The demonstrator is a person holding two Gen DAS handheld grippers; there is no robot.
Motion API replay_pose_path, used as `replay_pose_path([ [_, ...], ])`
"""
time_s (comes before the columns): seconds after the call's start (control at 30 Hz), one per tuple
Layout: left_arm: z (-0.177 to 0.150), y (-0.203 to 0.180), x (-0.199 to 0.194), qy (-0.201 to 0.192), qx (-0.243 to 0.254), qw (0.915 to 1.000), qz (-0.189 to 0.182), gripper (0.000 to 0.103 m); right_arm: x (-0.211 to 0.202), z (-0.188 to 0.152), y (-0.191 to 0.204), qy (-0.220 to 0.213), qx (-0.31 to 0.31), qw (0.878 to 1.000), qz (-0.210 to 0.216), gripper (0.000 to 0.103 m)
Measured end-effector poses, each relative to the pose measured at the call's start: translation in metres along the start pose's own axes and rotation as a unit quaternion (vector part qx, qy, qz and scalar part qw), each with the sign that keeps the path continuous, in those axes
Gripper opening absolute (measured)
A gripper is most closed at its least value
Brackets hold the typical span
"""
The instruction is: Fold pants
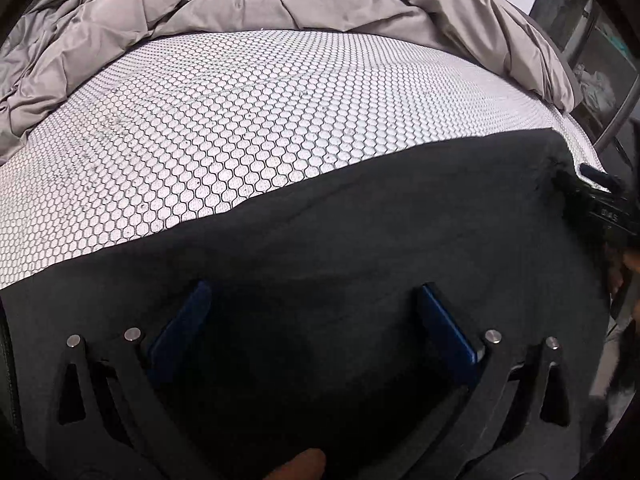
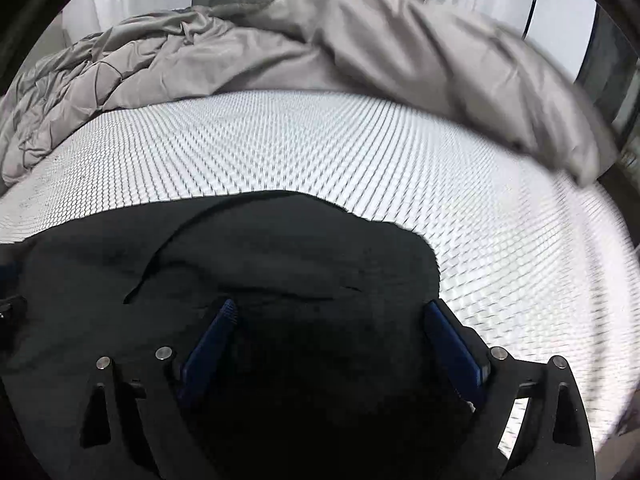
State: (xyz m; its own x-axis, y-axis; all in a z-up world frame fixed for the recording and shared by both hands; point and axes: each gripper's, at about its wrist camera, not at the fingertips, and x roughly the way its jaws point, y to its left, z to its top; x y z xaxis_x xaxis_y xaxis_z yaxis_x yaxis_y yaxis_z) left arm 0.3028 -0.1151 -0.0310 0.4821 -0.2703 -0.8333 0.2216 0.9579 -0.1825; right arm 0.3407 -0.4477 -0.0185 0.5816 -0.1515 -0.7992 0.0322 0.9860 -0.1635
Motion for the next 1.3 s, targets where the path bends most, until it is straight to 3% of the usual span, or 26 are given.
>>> replay_pose_path([
  [0.07,0.005,0.000,-0.009,-0.015,-0.013,0.9995,-0.024,0.102,-0.025,0.006,0.007,-0.030,-0.007,0.999,-0.024,0.096],
  [0.13,0.013,0.000,-0.005,-0.014,-0.015,0.9996,-0.017,0.102,-0.048,0.009,0.016,-0.064,0.001,0.998,-0.019,0.096],
  [0.23,0.017,0.003,0.017,0.005,-0.022,0.9997,-0.006,0.102,-0.051,0.025,0.053,-0.063,-0.014,0.995,0.077,0.095],
  [0.33,0.014,0.000,0.018,-0.007,-0.001,1.0000,0.005,0.102,-0.024,0.025,0.093,-0.023,-0.073,0.991,0.107,0.090],
  [0.43,0.012,0.001,0.018,-0.009,-0.002,0.9999,-0.005,0.102,0.018,0.017,0.097,0.030,-0.098,0.993,0.063,0.083],
  [0.57,0.008,-0.002,0.017,-0.011,-0.001,0.9999,-0.007,0.102,0.024,0.021,0.039,0.026,-0.023,0.999,-0.026,0.078],
  [0.6,0.008,-0.003,0.018,-0.009,0.002,1.0000,-0.002,0.102,0.026,0.021,0.027,0.028,-0.008,0.999,-0.026,0.072],
  [0.73,0.011,-0.005,0.012,-0.018,0.000,0.9998,0.007,0.102,0.008,0.019,0.037,0.008,-0.025,0.999,-0.035,0.072],
  [0.83,0.014,-0.016,0.005,-0.034,0.003,0.9992,-0.019,0.102,-0.037,0.013,0.059,-0.041,-0.044,0.998,0.011,0.076],
  [0.9,0.011,-0.018,0.014,-0.017,-0.002,0.9998,-0.013,0.102,-0.051,0.015,0.082,-0.056,-0.086,0.993,0.056,0.084],
  [1.0,0.007,-0.008,0.015,-0.014,-0.006,0.9998,-0.010,0.102,-0.045,0.013,0.110,-0.029,-0.110,0.984,0.135,0.084],
  [1.07,0.006,0.003,0.010,-0.008,-0.002,0.9998,0.018,0.102,-0.031,0.009,0.126,-0.009,-0.127,0.980,0.152,0.084],
  [1.17,0.000,0.034,0.002,-0.003,-0.023,0.9983,0.054,0.102,-0.001,-0.005,0.144,0.026,-0.183,0.979,0.082,0.087],
  [1.3,-0.002,0.087,-0.006,-0.006,-0.052,0.9939,0.097,0.102,0.004,-0.002,0.125,0.031,-0.143,0.986,0.079,0.093],
])
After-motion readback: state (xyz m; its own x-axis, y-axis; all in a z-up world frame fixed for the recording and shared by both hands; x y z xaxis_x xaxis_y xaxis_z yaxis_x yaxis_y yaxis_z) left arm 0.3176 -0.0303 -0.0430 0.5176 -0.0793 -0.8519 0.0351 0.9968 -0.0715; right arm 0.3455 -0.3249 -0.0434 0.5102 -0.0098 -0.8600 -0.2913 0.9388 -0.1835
